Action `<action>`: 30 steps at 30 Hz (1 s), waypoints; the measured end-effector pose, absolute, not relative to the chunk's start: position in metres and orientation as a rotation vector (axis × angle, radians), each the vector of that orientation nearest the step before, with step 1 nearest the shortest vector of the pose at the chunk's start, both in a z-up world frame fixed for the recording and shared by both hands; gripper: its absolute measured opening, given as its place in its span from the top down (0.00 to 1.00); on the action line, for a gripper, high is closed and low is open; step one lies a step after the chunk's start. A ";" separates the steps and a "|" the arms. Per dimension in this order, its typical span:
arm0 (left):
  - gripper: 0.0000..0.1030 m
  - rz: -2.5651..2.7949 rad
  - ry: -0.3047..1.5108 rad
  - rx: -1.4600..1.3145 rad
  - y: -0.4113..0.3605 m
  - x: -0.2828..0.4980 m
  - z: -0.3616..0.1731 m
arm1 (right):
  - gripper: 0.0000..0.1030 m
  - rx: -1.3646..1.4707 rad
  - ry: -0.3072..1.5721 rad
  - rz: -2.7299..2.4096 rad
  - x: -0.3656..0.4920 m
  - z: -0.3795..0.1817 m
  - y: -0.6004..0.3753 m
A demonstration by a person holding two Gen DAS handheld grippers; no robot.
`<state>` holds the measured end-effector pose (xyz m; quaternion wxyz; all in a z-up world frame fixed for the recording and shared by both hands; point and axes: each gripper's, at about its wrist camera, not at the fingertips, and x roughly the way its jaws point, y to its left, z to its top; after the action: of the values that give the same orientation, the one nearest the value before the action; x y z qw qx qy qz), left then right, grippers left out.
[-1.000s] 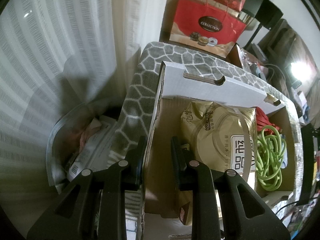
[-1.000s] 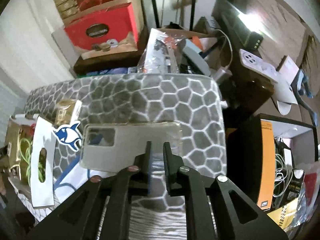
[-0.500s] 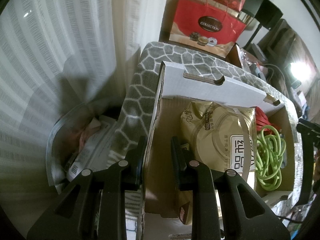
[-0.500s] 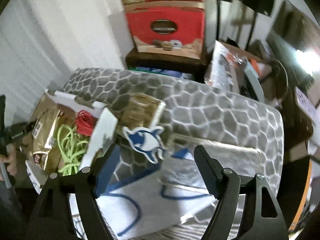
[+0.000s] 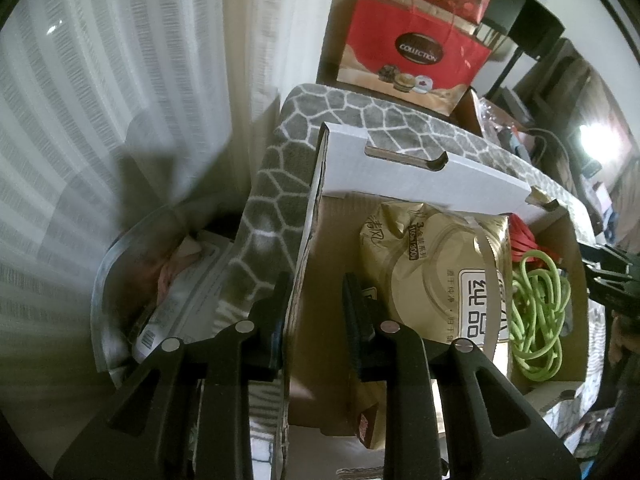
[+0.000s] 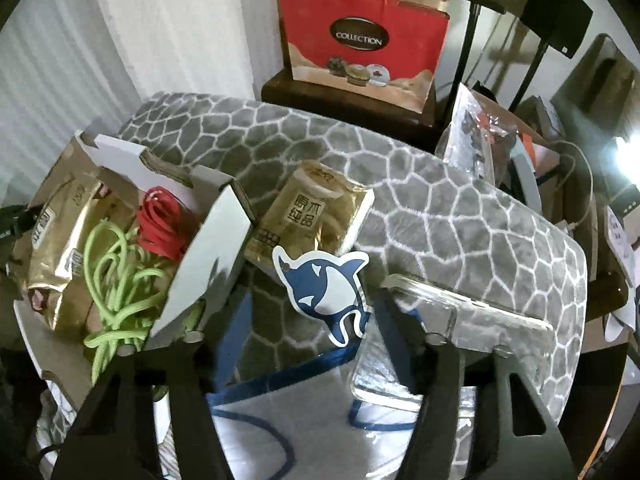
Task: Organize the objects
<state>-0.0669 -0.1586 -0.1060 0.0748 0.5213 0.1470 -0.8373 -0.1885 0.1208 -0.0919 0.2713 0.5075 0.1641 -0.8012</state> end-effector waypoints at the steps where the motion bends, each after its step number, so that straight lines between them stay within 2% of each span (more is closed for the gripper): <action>1: 0.79 -2.512 0.442 1.564 -0.159 -0.067 -0.106 | 0.59 1.371 0.445 -2.155 -0.189 -0.093 0.120; 2: 0.79 -2.513 0.444 1.563 -0.158 -0.067 -0.106 | 0.73 1.376 0.453 -2.154 -0.189 -0.095 0.121; 5: 0.79 -2.514 0.444 1.562 -0.157 -0.066 -0.105 | 0.84 1.336 0.427 -2.190 -0.191 -0.091 0.127; 11: 0.79 -2.513 0.451 1.563 -0.158 -0.065 -0.104 | 0.96 1.331 0.217 -2.223 -0.204 -0.077 0.149; 17: 0.77 -2.515 0.457 1.562 -0.159 -0.066 -0.103 | 0.96 1.372 0.041 -2.220 -0.215 -0.067 0.165; 20: 0.76 -2.514 0.460 1.562 -0.159 -0.066 -0.103 | 0.96 1.390 0.056 -2.217 -0.217 -0.069 0.164; 24: 0.76 -2.515 0.463 1.564 -0.159 -0.066 -0.104 | 0.89 1.436 0.088 -2.200 -0.221 -0.080 0.156; 28: 0.76 -2.515 0.463 1.563 -0.160 -0.066 -0.103 | 0.88 1.468 0.119 -2.222 -0.224 -0.094 0.150; 30: 0.76 -2.514 0.466 1.564 -0.160 -0.066 -0.103 | 0.97 1.457 0.098 -2.226 -0.225 -0.097 0.150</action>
<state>-0.0664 -0.1595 -0.1033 0.0718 0.5205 0.1550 -0.8366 -0.2252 0.1504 -0.0968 0.2374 0.5316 0.0357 -0.8122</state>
